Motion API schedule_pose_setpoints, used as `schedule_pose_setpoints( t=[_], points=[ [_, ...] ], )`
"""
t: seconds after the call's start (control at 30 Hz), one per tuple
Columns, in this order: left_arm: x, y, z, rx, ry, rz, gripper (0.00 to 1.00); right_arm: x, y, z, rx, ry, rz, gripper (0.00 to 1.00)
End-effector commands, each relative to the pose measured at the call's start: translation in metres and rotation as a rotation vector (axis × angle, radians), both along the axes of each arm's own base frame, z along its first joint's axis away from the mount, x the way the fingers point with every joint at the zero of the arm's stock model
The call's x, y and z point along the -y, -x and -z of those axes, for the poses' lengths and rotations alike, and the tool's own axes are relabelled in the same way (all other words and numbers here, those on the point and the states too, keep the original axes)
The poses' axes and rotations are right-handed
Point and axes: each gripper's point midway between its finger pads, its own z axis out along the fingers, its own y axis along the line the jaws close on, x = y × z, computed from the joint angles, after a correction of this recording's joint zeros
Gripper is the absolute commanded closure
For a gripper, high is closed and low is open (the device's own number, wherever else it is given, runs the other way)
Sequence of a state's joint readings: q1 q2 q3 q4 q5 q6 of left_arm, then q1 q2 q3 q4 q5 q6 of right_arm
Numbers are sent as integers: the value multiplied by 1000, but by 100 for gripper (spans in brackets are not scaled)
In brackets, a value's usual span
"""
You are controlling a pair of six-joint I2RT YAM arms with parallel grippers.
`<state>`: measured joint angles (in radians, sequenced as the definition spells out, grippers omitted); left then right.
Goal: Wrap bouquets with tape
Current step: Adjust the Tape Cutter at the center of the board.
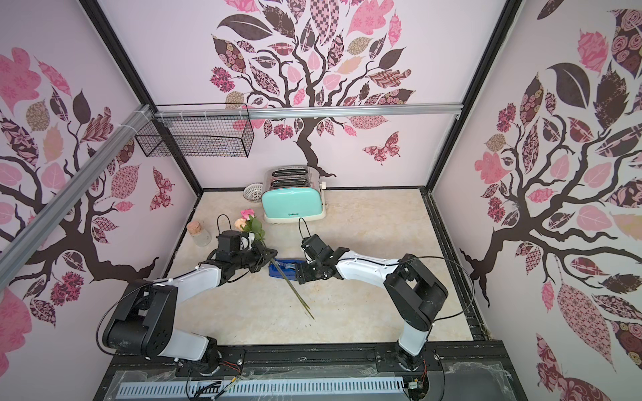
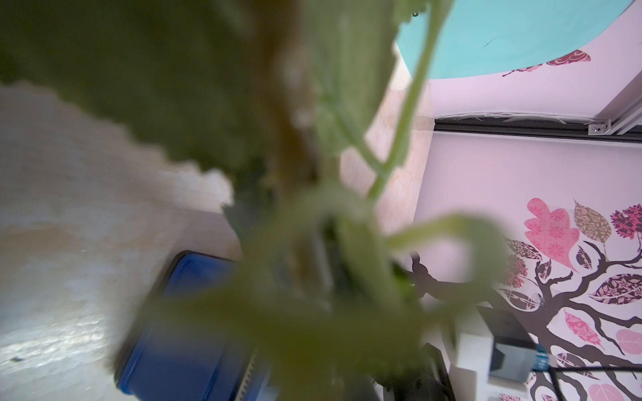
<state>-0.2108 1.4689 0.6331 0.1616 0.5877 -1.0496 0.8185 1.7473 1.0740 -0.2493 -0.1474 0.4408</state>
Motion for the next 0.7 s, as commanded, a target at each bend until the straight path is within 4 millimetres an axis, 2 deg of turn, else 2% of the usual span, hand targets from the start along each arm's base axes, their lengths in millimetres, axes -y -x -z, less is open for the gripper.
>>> schedule_pose_setpoints(
  t=[0.0,0.13,0.33,0.53,0.67],
  points=[
    [0,-13,-12,43,0,-4,100,4,-13,5,43,80,-17,26],
    [0,-15,-13,39,6,-10,100,17,-37,13,77,166,32,27],
    [1,-16,-13,37,15,-18,100,31,-81,6,130,169,105,27],
    [1,-15,-6,23,14,-30,100,24,-108,8,150,205,94,25],
    [-1,-15,0,8,11,-42,100,12,-114,3,116,156,119,24]
  ],
)
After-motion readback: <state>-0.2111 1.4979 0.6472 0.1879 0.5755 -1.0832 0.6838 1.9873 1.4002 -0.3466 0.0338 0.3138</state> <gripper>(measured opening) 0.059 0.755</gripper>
